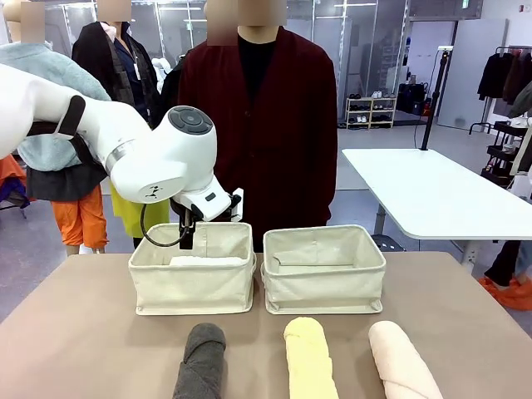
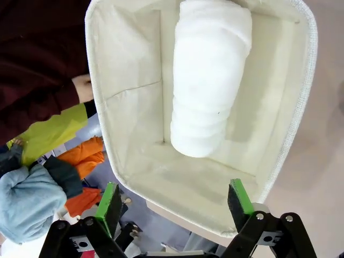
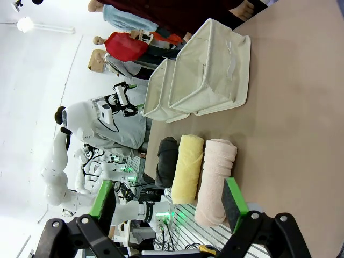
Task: Divide the towels into two baskets.
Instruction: Pick up one hotel-folded towel and place it in the Fabric basket indicated by the person, then pick up one hotel-folded towel from the bottom of the table and place it in the Fabric basket indicated by the person.
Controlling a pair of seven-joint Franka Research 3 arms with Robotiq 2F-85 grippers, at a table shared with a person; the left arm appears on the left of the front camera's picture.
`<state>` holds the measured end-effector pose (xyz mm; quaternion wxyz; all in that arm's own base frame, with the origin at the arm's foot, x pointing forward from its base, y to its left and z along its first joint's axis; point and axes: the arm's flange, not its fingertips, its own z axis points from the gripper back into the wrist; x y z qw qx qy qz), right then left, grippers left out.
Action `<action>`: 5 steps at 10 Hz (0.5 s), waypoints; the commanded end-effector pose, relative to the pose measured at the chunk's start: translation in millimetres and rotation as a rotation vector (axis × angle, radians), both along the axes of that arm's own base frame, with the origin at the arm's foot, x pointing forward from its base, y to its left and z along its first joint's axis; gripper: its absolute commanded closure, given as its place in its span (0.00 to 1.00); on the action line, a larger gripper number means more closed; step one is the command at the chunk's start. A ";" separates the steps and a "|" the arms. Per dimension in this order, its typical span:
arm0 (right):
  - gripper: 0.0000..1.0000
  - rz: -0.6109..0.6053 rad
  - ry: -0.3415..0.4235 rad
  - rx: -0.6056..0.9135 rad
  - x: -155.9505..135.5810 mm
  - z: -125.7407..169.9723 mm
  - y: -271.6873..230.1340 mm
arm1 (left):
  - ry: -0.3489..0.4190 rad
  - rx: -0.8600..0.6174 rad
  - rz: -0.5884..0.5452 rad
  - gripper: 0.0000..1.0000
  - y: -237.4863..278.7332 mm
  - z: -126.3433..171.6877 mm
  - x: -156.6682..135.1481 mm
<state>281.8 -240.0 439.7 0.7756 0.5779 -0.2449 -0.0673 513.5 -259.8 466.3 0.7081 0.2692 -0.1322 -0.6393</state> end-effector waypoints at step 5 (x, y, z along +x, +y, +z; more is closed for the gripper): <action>0.00 0.006 -0.009 -0.002 -3.0 2.3 -0.1 | 0.004 0.000 -0.018 0.00 1.2 2.8 3.3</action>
